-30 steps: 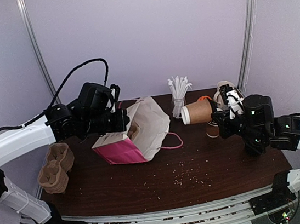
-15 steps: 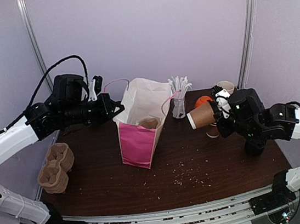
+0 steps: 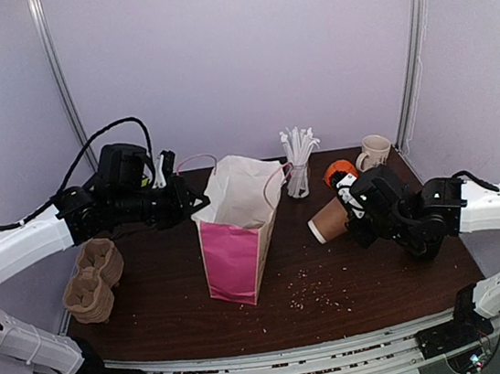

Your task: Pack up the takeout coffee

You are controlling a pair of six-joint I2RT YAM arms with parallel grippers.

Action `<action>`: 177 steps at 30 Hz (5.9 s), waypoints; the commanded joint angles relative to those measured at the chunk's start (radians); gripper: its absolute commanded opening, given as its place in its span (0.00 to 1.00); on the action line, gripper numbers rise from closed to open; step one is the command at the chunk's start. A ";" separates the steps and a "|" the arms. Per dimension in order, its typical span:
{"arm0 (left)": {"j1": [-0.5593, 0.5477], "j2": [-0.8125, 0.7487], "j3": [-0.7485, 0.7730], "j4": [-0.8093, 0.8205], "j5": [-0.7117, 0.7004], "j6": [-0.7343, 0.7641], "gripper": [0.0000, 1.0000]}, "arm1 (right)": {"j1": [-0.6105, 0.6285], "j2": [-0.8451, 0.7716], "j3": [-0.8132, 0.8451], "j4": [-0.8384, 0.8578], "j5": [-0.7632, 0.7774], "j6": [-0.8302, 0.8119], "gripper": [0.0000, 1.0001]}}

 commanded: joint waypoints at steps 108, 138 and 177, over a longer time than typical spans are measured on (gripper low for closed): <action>0.009 -0.322 -0.108 -0.029 -0.503 0.392 0.98 | -0.270 0.276 0.044 0.108 -0.598 0.393 0.87; 0.009 -0.321 -0.136 -0.032 -0.498 0.384 0.98 | -0.272 0.253 -0.233 0.059 -0.579 0.432 0.69; 0.009 -0.315 -0.129 -0.032 -0.492 0.392 0.98 | -0.225 0.270 0.267 -0.380 -0.581 0.255 1.00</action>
